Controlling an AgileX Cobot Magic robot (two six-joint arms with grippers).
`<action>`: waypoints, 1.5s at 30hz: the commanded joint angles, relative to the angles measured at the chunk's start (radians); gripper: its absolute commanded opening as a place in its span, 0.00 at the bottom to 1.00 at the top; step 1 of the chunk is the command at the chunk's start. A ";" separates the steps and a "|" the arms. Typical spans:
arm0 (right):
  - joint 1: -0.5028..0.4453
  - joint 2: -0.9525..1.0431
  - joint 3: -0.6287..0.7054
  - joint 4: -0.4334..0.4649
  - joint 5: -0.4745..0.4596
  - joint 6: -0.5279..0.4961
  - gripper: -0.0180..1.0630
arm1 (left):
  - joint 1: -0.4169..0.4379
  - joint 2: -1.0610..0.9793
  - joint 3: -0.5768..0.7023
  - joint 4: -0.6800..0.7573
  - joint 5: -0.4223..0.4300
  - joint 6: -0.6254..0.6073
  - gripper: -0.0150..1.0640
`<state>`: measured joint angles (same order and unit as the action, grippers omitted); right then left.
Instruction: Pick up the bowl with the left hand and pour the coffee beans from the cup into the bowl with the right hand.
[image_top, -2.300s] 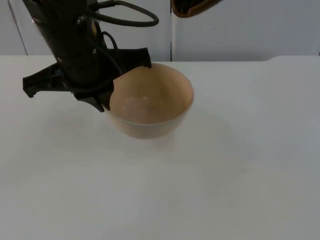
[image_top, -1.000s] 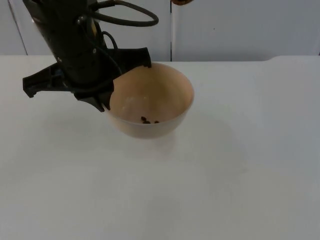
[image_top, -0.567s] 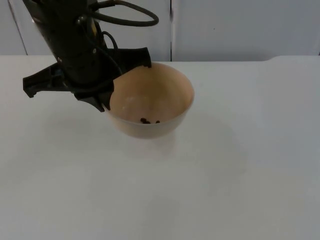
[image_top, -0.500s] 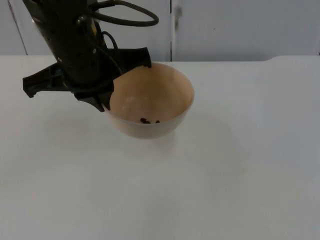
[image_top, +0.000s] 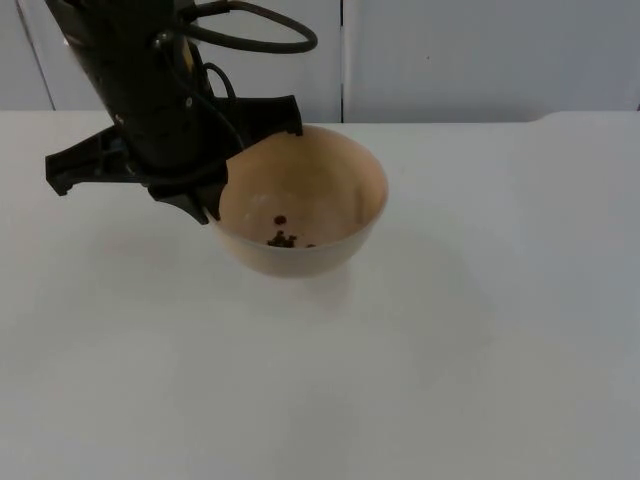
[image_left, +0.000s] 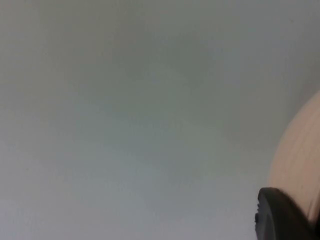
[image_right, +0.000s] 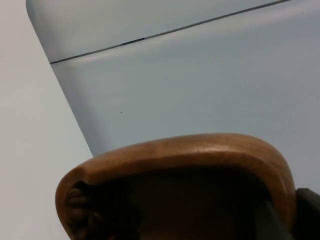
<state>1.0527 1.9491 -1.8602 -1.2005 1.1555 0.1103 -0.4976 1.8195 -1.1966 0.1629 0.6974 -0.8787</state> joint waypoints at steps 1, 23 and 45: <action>0.006 0.000 -0.005 -0.024 -0.004 -0.003 0.02 | -0.001 -0.003 -0.007 -0.005 0.000 -0.011 0.01; 0.004 0.000 -0.005 0.062 -0.013 0.091 0.02 | -0.001 -0.003 -0.007 -0.004 0.004 -0.011 0.01; -0.180 0.000 -0.005 0.475 -0.073 0.143 0.02 | -0.001 -0.003 -0.007 0.002 0.025 -0.011 0.01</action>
<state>0.8827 1.9509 -1.8602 -0.7598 1.1036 0.2469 -0.4976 1.8195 -1.1966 0.1629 0.7215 -0.8787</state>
